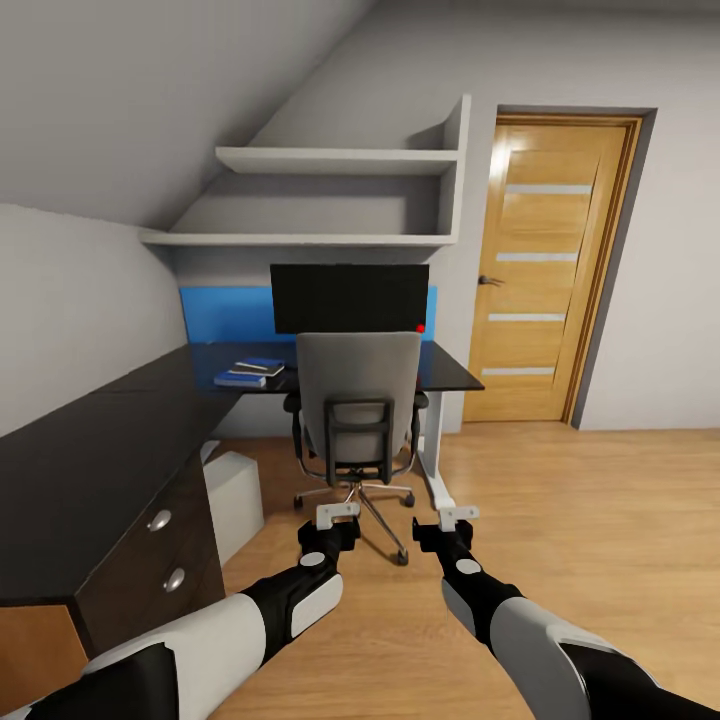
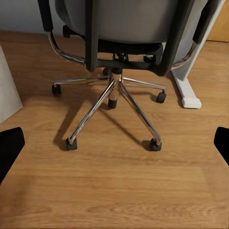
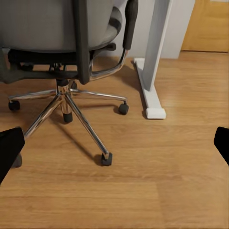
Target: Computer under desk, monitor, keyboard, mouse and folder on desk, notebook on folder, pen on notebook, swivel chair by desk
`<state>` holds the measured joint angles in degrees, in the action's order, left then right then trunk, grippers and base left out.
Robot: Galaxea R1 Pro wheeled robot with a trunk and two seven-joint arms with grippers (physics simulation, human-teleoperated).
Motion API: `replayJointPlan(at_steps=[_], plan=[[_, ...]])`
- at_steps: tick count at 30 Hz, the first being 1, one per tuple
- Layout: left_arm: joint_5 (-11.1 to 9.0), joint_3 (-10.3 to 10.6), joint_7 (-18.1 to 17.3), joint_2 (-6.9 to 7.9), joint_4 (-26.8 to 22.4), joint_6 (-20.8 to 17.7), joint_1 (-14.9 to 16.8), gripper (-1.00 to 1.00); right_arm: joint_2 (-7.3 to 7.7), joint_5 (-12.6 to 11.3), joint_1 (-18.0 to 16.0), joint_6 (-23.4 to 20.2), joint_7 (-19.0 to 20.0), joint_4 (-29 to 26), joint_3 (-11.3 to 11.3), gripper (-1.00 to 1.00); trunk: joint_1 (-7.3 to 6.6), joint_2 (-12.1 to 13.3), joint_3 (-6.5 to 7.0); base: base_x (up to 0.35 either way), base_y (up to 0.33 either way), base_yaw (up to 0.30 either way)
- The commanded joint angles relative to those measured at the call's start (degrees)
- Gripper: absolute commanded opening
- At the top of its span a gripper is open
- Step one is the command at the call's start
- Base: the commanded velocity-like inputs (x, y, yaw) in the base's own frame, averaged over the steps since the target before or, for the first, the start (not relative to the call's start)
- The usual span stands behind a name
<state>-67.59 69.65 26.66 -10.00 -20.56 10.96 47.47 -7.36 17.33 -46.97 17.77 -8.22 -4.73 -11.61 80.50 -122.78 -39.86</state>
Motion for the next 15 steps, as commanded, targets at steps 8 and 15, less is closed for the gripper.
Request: replayJointPlan(at_steps=[8,15], plan=[[-0.6,0.5,0.2,0.0,0.0,0.4,0.1,1.0,-0.02,0.6,0.0,0.1,-0.3,0.1,-0.4,1.0,-1.77,3.2,1.38,0.0,0.0,0.0],[-0.6,0.5,0.2,0.0,0.0,0.4,0.1,1.0,-0.02,0.6,0.0,0.2,-0.3,0.1,-0.4,1.0,-3.31,6.0,2.63,0.0,0.0,0.0]])
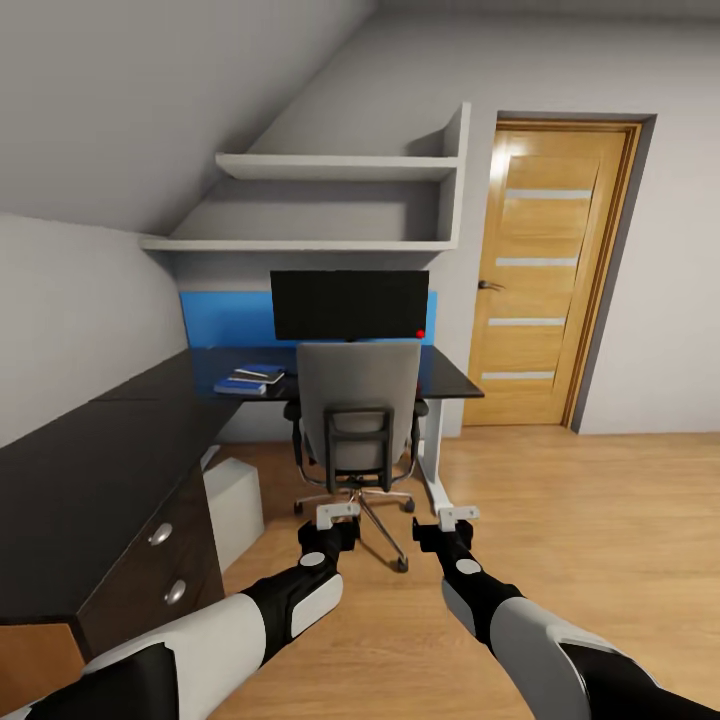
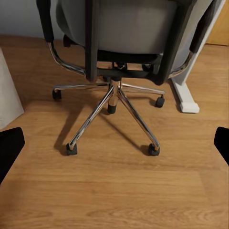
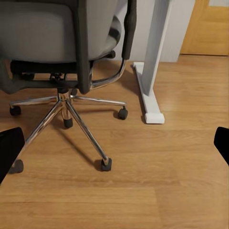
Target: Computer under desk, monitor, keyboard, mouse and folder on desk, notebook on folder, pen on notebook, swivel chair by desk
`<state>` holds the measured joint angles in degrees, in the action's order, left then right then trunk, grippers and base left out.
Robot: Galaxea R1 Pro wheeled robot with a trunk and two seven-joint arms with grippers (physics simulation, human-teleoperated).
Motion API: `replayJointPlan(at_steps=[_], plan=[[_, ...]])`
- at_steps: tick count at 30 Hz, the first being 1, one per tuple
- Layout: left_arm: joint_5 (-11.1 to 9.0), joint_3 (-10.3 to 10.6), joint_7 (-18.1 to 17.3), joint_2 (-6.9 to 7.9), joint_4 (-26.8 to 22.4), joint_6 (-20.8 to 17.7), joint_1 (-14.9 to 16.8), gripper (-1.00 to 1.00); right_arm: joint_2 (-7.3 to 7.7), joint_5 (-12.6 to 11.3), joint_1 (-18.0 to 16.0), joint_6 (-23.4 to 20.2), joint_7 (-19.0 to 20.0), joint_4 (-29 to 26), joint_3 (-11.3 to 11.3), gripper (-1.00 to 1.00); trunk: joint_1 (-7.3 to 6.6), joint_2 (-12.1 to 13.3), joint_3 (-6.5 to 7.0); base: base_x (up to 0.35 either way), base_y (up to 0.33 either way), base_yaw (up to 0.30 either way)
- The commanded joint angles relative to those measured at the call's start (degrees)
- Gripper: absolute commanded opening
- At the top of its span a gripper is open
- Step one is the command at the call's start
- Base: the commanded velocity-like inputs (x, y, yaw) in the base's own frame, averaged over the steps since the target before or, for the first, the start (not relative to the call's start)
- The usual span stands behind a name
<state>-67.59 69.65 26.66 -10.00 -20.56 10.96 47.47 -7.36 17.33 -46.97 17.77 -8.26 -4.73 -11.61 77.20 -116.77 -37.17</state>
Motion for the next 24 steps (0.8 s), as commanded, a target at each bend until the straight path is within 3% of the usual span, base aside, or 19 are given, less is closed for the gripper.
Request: replayJointPlan(at_steps=[1,11,24], plan=[[-0.6,0.5,0.2,0.0,0.0,0.4,0.1,1.0,-0.02,0.6,0.0,0.2,-0.2,0.1,-0.4,1.0,-0.23,0.4,0.12,0.0,0.0,0.0],[-0.6,0.6,0.9,0.0,0.0,0.1,0.1,1.0,0.06,0.6,0.0,0.2,-0.2,0.1,-0.5,1.0,-2.43,4.4,1.91,0.0,0.0,0.0],[-0.5,0.6,5.7,0.0,-2.2,-0.1,0.1,1.0,0.05,0.6,0.0,0.2,-0.2,0.1,-0.5,1.0,-5.29,9.6,4.25,0.0,0.0,0.0]])
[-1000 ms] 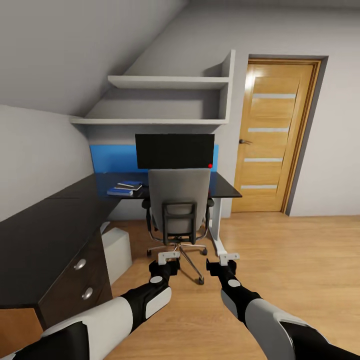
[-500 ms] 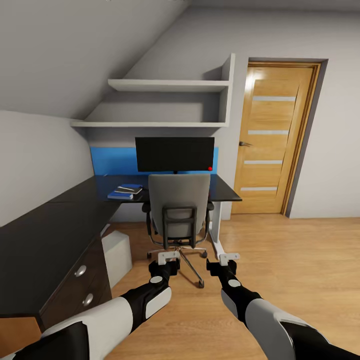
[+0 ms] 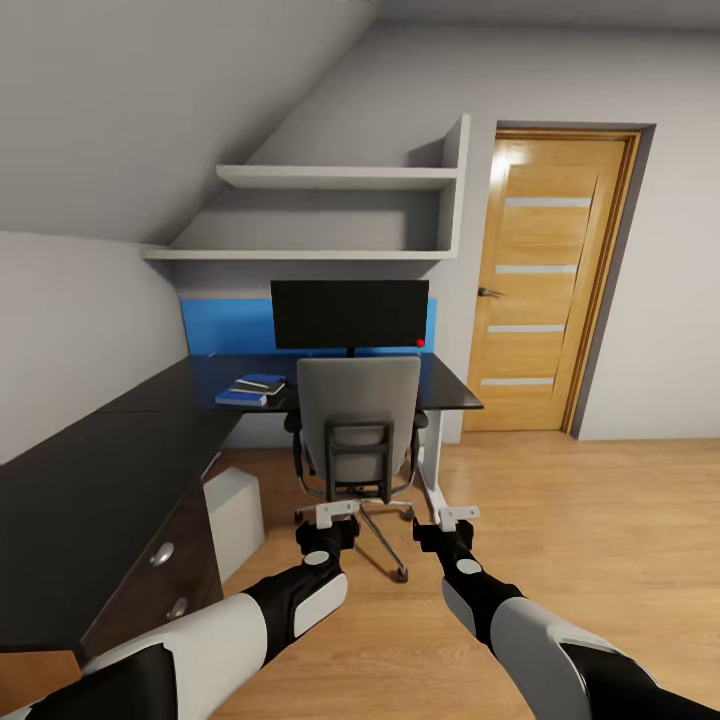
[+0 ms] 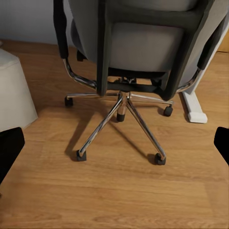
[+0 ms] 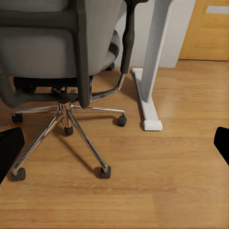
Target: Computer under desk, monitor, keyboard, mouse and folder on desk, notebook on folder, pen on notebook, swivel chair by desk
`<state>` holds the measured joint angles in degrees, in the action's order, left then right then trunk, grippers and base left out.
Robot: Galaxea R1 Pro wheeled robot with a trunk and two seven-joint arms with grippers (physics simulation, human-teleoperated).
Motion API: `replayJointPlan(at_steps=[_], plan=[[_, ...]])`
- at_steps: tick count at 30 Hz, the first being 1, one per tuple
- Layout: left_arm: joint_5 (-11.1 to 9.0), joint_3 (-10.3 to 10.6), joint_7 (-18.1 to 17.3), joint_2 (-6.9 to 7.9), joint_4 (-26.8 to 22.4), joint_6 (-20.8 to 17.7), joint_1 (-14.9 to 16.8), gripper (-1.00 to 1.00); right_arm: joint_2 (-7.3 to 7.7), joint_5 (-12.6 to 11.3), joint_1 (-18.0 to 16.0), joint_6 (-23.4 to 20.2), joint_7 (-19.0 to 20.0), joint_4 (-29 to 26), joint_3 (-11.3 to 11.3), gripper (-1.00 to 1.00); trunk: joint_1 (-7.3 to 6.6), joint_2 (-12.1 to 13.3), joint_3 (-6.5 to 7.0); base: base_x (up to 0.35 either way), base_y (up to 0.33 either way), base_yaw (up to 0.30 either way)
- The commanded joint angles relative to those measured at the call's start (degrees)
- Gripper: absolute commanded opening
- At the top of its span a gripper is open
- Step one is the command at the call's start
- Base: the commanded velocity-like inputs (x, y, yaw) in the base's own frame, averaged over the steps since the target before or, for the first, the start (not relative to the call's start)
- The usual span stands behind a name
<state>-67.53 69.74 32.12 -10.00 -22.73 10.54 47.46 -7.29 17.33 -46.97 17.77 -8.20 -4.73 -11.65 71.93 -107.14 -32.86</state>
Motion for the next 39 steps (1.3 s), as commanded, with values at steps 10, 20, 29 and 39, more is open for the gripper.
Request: replayJointPlan(at_steps=[10,20,29,39], plan=[[-0.6,0.5,0.9,0.0,-0.3,0.2,0.1,1.0,-0.02,0.6,0.0,0.2,-0.2,0.1,-0.4,1.0,-2.21,4.0,1.73,0.0,0.0,0.0],[-0.6,0.5,0.8,0.0,-0.3,0.2,0.1,1.0,-0.04,0.6,0.0,0.2,-0.2,0.1,-0.4,1.0,-4.4,8.0,3.17,0.0,0.0,0.0],[-0.6,0.6,0.8,0.0,-0.3,0.2,0.1,1.0,-0.09,0.6,0.0,0.2,-0.2,0.1,-0.4,1.0,-6.38,11.6,4.69,-0.021,-0.018,0.0],[-0.6,0.6,0.8,0.0,-0.3,0.2,0.1,1.0,-0.1,0.6,0.0,0.2,-0.1,0.1,-0.4,1.0,-8.58,15.6,6.49,-0.226,-0.209,0.0]])
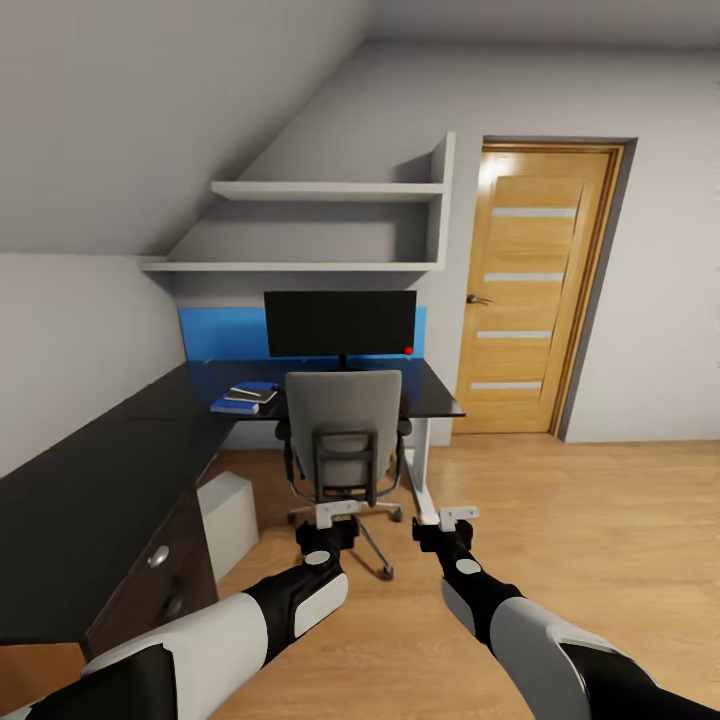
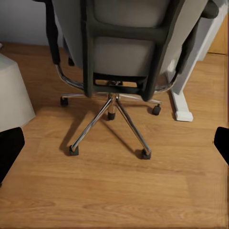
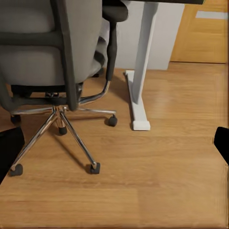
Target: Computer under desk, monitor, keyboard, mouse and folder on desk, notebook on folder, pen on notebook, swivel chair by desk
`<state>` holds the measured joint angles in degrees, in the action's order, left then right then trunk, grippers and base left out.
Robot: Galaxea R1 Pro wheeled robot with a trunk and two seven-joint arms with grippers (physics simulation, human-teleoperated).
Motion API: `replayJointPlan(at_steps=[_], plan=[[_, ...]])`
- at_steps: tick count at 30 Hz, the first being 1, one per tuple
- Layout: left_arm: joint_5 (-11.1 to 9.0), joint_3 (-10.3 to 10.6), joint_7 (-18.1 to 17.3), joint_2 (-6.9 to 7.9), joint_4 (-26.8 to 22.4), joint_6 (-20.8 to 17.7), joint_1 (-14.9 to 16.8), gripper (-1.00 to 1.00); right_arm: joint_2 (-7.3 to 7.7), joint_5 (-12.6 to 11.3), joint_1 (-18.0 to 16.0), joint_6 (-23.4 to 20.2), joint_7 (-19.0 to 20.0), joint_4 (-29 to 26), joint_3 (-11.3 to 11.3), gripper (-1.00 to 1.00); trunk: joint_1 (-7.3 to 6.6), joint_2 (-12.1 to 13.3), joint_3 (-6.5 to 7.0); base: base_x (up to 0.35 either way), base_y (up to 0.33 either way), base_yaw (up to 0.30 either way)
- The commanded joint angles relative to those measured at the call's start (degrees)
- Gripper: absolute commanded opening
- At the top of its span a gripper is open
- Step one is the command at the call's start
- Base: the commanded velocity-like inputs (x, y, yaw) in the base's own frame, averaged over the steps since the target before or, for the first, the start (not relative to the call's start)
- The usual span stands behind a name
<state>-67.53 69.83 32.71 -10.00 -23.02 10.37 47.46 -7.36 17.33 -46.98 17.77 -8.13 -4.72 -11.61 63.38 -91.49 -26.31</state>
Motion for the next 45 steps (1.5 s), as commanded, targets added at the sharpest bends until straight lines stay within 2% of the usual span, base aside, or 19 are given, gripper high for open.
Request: replayJointPlan(at_steps=[1,12,45], plan=[[-0.6,0.5,0.3,0.0,0.0,0.4,0.1,1.0,-0.02,0.6,0.0,0.2,-0.2,0.1,-0.4,1.0,-0.25,0.4,0.12,-0.211,-0.23,0.0],[-0.7,0.4,0.2,0.0,0.0,0.4,0.1,1.0,0.05,0.6,0.0,0.2,-0.2,0.1,-0.5,1.0,-2.67,4.8,2.09,-0.049,-0.154,0.0],[-1.1,0.3,0.2,0.0,0.4,0.4,0.1,1.0,0.28,0.6,0.1,0.2,-0.3,0.2,-0.6,1.0,-9.92,18.0,8.02,0.0,-0.003,0.0]])
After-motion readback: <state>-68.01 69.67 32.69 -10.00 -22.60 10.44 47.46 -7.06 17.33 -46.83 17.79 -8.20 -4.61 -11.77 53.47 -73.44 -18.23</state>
